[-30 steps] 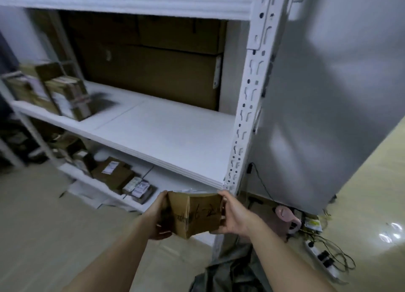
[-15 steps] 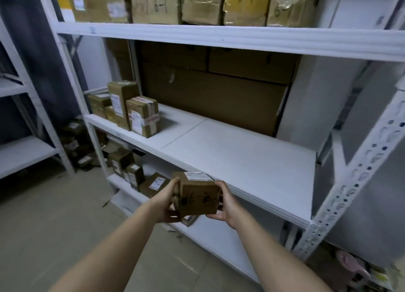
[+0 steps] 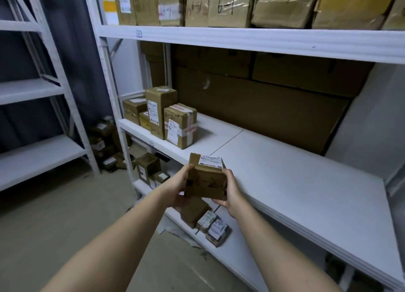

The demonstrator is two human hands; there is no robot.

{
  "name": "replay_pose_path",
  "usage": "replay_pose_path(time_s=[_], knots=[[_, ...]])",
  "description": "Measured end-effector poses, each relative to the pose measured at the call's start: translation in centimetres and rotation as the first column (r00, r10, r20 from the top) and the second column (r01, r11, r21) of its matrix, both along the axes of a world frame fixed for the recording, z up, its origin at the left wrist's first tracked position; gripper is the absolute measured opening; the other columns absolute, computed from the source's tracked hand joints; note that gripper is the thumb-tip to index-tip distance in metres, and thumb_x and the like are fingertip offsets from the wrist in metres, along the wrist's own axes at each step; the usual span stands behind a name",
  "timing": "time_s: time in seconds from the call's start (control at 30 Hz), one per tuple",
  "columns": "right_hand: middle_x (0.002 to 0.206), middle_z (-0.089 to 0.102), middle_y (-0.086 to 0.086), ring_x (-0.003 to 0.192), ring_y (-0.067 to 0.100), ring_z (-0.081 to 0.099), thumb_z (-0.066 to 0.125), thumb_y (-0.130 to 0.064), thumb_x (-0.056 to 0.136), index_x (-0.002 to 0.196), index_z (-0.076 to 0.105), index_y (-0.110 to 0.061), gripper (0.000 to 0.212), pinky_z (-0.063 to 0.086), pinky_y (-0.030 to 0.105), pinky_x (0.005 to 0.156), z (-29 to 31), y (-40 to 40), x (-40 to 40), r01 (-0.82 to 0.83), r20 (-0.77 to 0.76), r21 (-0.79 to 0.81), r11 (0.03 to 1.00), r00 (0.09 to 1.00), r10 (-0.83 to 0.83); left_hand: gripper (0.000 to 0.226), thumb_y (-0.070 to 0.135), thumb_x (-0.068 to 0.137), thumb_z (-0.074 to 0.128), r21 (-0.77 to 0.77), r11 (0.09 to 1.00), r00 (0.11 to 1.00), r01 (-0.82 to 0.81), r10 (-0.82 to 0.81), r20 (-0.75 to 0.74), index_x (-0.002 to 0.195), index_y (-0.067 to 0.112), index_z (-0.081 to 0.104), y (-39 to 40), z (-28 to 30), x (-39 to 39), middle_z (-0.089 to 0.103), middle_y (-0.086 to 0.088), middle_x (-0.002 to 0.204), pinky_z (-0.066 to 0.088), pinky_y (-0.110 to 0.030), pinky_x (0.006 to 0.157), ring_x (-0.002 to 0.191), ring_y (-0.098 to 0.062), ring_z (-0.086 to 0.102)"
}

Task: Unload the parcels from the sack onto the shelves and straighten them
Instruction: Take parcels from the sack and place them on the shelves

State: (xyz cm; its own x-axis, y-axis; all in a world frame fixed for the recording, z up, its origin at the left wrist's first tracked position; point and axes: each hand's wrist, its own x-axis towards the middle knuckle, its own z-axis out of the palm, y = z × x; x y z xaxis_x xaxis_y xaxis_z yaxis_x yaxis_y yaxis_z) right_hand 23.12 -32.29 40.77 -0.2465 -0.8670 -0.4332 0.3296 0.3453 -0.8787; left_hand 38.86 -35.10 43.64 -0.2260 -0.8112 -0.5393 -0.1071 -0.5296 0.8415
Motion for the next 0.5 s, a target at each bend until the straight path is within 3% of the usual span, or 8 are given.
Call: replay_pose_path(time_s=[0.07, 0.17, 0.23, 0.33, 0.5], knots=[[0.103, 0.068, 0.011, 0.093, 0.023, 0.065, 0.047, -0.055, 0.089, 0.124, 0.055, -0.017, 0.053, 0.053, 0.034, 0.069, -0.3, -3.0, 0.3, 0.011, 0.009, -0.009, 1.000, 1.000, -0.011, 0.046, 0.059, 0.087, 0.049, 0.000, 1.000, 0.999, -0.017, 0.017, -0.040, 0.089, 0.014, 0.059, -2.7, -0.2, 0.2, 0.059, -0.012, 0.090, 0.053, -0.026, 0.053, 0.075, -0.023, 0.061], [0.105, 0.070, 0.010, 0.094, 0.022, 0.065, 0.044, -0.062, 0.087, 0.123, 0.055, -0.021, 0.056, 0.052, 0.034, 0.066, -0.9, -7.5, 0.2, 0.029, 0.008, -0.035, 0.999, 1.000, -0.029, 0.047, 0.058, 0.087, 0.049, -0.045, 0.999, 0.999, 0.002, -0.004, -0.052, 0.101, 0.014, 0.059, -7.3, -0.8, 0.1, 0.059, -0.017, 0.107, 0.053, -0.034, 0.075, 0.095, -0.029, 0.060], [0.106, 0.069, 0.010, 0.096, 0.024, 0.065, 0.046, -0.065, 0.086, 0.124, 0.053, -0.023, 0.057, 0.054, 0.040, 0.077, -1.2, -10.8, -0.1, 0.060, 0.032, -0.028, 0.998, 0.998, -0.059, 0.047, 0.056, 0.087, 0.051, -0.064, 0.998, 0.998, 0.007, -0.012, -0.066, 0.107, 0.015, 0.060, -10.6, -1.3, -0.2, 0.058, -0.017, 0.115, 0.052, -0.037, 0.085, 0.108, -0.032, 0.058], [0.104, 0.070, 0.011, 0.097, 0.026, 0.065, 0.051, -0.064, 0.083, 0.121, 0.055, -0.023, 0.055, 0.051, 0.047, 0.092, -1.5, -14.7, -0.4, 0.090, 0.078, 0.026, 0.996, 0.993, -0.092, 0.040, 0.051, 0.088, 0.053, -0.066, 0.997, 0.996, 0.027, -0.032, -0.085, 0.108, 0.017, 0.061, -14.6, -1.6, -0.5, 0.055, -0.015, 0.117, 0.051, -0.037, 0.085, 0.111, -0.033, 0.056], [0.111, 0.066, 0.009, 0.104, 0.024, 0.060, 0.053, -0.060, 0.085, 0.122, 0.056, -0.021, 0.054, 0.048, 0.042, 0.089, -2.4, -19.6, -0.5, 0.126, 0.087, 0.093, 0.988, 0.987, -0.134, 0.025, 0.040, 0.092, 0.053, -0.064, 0.995, 0.992, 0.078, -0.084, -0.097, 0.104, 0.020, 0.063, -20.7, -3.2, -0.4, 0.053, -0.013, 0.115, 0.053, -0.041, 0.084, 0.101, -0.028, 0.056]])
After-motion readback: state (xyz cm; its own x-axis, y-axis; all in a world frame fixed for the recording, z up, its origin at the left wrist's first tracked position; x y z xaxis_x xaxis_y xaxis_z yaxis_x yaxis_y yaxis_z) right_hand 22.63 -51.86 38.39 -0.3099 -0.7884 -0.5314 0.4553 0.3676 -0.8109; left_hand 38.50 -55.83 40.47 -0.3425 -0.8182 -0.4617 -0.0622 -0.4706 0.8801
